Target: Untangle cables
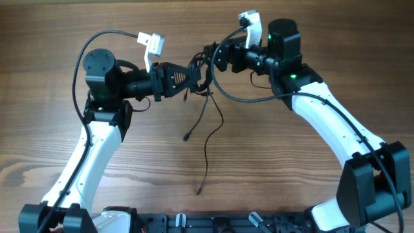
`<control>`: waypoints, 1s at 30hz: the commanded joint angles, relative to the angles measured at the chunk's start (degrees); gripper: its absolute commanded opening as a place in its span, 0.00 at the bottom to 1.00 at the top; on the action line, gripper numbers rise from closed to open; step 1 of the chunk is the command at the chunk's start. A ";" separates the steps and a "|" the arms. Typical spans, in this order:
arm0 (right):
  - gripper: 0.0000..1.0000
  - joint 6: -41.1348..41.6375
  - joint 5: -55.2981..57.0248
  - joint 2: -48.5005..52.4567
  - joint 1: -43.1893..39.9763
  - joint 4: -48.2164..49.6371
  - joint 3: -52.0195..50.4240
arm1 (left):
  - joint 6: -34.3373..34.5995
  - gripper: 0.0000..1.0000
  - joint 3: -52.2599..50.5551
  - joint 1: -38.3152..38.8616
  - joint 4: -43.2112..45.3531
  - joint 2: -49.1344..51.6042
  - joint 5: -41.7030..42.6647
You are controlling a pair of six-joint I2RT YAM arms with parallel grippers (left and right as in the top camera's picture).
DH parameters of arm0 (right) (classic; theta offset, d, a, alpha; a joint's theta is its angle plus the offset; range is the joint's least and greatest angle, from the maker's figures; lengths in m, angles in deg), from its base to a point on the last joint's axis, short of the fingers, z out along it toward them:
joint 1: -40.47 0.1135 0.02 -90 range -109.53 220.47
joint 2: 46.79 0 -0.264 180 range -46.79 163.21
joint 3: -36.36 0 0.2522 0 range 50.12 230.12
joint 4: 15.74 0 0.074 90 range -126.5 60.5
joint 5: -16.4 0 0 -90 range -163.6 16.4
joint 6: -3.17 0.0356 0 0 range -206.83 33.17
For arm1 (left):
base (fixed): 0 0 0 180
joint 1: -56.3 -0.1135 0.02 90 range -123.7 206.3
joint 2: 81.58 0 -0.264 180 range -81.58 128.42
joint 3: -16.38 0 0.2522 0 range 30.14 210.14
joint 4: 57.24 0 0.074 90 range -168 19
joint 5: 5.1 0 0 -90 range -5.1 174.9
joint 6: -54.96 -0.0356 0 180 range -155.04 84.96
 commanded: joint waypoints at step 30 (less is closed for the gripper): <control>0.04 4.11 9.11 3.19 5.51 -16.55 -0.39 | 1.92 0.04 0.94 -11.58 8.11 1.44 14.34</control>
